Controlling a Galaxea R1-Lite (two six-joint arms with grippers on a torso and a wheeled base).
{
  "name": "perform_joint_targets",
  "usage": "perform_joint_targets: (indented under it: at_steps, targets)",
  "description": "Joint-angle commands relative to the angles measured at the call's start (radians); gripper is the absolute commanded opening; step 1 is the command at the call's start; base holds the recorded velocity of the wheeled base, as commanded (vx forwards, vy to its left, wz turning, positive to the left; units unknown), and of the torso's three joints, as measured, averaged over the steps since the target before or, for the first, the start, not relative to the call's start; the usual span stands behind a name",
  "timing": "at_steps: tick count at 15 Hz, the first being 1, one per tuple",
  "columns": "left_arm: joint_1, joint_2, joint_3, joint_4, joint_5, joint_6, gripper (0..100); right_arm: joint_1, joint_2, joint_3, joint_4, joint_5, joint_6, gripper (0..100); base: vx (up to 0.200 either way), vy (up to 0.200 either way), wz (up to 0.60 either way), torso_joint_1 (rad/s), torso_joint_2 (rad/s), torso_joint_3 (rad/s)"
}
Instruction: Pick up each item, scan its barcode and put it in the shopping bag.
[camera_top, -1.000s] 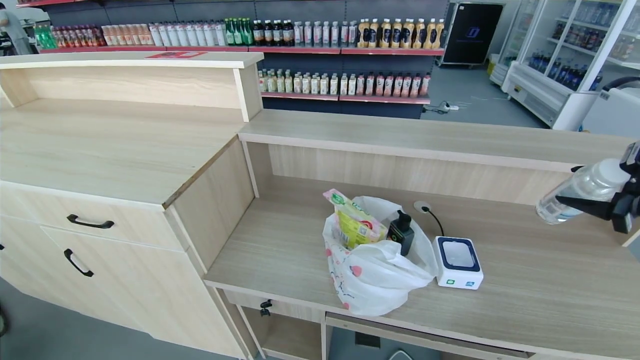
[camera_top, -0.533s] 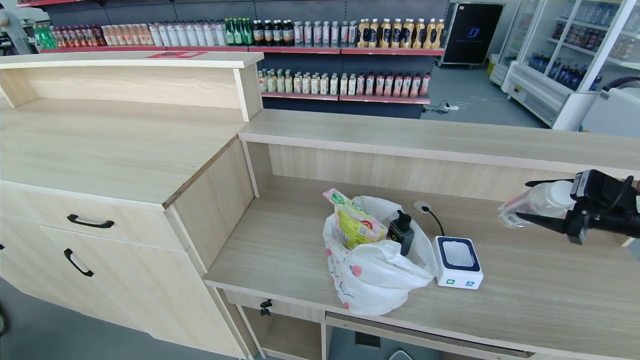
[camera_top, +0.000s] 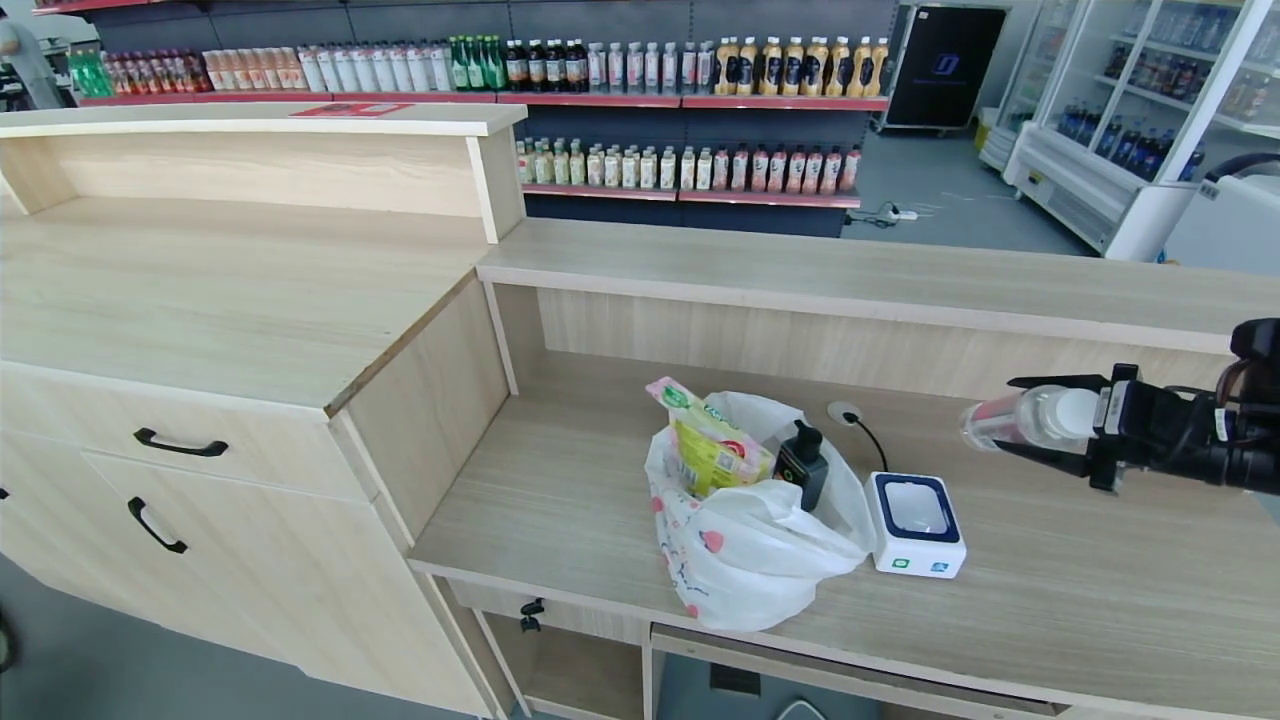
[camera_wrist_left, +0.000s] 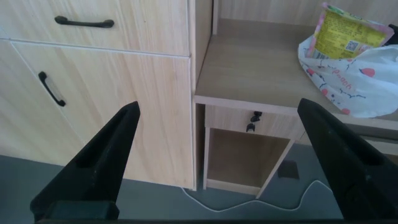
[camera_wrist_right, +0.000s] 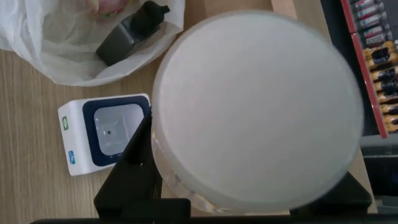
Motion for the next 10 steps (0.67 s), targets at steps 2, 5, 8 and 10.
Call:
perform_joint_targets:
  at_steps: [2,5,8,10]
  targets:
    - [0.0,0.001,0.0,0.0,0.0,-0.001,100,0.018,0.048,-0.001,0.0,0.04,-0.035,0,0.0,0.0,0.0,0.0,0.0,0.0]
    - [0.0,0.001,0.0,0.0,0.0,0.0,100,0.018,0.061,-0.006,0.0,0.042,-0.075,0,0.0,0.0,0.0,0.0,0.0,0.0]
    - [0.0,0.001,0.0,0.0,0.0,-0.001,100,0.018,0.091,-0.009,0.001,0.066,-0.151,0,0.0,0.0,0.0,0.0,0.0,0.0]
    - [0.0,0.001,0.0,0.0,0.0,0.0,100,0.016,0.094,-0.004,0.004,0.066,-0.18,0,0.0,0.0,0.0,0.0,0.0,0.0]
